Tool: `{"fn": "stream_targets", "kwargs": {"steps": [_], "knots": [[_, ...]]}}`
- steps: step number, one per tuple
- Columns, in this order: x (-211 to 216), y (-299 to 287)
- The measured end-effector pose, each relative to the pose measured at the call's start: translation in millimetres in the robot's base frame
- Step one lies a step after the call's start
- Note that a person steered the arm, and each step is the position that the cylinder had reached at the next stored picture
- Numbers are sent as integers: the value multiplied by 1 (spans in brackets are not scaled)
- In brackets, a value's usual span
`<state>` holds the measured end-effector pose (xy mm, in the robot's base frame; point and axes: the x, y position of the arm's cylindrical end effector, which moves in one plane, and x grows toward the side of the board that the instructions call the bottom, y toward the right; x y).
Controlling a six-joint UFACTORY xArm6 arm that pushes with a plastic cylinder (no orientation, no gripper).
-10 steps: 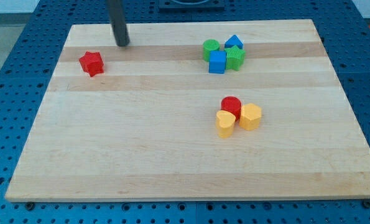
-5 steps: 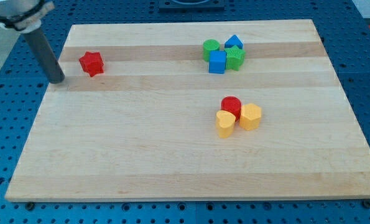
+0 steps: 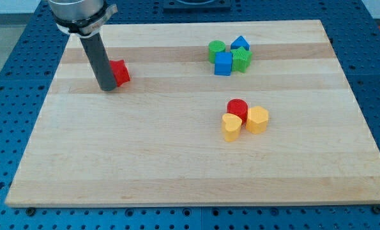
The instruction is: Move the red star below the yellow heart
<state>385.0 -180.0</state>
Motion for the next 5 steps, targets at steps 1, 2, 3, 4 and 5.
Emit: {"fn": "stream_targets", "kwargs": {"steps": [1,2,3,4,5], "knots": [[-42,-21],[-89,-22],[-95,2],[-51,18],[7,28]]}}
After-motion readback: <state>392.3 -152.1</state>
